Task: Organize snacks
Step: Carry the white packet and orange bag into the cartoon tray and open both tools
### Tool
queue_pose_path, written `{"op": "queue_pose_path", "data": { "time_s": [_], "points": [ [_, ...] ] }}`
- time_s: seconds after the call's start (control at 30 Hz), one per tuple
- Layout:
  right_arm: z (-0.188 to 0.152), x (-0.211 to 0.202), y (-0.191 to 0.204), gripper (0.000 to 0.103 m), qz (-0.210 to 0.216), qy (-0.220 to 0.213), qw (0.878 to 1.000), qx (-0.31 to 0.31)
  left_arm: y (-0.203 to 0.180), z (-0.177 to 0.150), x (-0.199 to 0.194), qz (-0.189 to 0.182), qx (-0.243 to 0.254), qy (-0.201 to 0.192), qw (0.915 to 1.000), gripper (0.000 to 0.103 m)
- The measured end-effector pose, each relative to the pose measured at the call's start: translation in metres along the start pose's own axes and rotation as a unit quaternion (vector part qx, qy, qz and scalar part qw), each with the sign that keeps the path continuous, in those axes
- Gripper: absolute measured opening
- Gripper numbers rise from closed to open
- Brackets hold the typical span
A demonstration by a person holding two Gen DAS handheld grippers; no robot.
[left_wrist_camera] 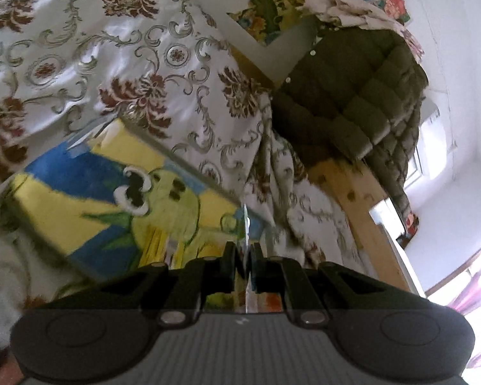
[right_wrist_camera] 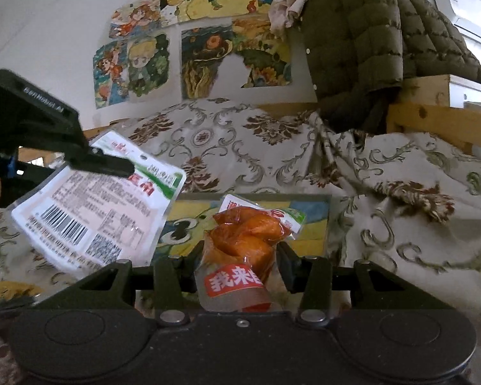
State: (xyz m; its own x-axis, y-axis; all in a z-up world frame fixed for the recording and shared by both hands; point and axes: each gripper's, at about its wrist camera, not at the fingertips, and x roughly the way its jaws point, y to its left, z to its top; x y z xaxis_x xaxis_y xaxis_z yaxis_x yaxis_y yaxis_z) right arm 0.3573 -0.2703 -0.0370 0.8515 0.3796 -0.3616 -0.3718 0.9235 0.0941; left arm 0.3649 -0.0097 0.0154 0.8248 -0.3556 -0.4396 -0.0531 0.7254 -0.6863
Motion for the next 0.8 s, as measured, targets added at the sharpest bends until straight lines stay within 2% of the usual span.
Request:
{"op": "queue_pose_path", "data": {
  "time_s": [0.2,0.37,0.57,0.73,0.8],
  "points": [
    [0.004,0.035,-0.008,0.048,-0.003,-0.009,1.0,0.001,0.006,0.009,0.047,0.012,-0.008,-0.007,0.9999,0.009],
    [-0.003,0.051,-0.001,0.048,-0.011,0.008,1.0,-0.02,0.018,0.009,0.077,0.038,-0.008,0.001,0.9992,0.009],
    [-0.012,0.06,0.001,0.048,-0.013,0.03,0.999,-0.036,0.036,0.008,0.088,0.071,-0.011,0.008,0.9974,0.009],
    [-0.014,0.06,0.002,0.05,-0.013,0.029,0.999,-0.044,0.043,0.005,0.092,0.105,-0.003,0.026,0.9941,0.009],
    [-0.013,0.06,0.002,0.051,-0.014,0.029,0.998,-0.044,0.042,0.004,0.092,0.125,0.01,0.028,0.9917,0.013]
  ]
}}
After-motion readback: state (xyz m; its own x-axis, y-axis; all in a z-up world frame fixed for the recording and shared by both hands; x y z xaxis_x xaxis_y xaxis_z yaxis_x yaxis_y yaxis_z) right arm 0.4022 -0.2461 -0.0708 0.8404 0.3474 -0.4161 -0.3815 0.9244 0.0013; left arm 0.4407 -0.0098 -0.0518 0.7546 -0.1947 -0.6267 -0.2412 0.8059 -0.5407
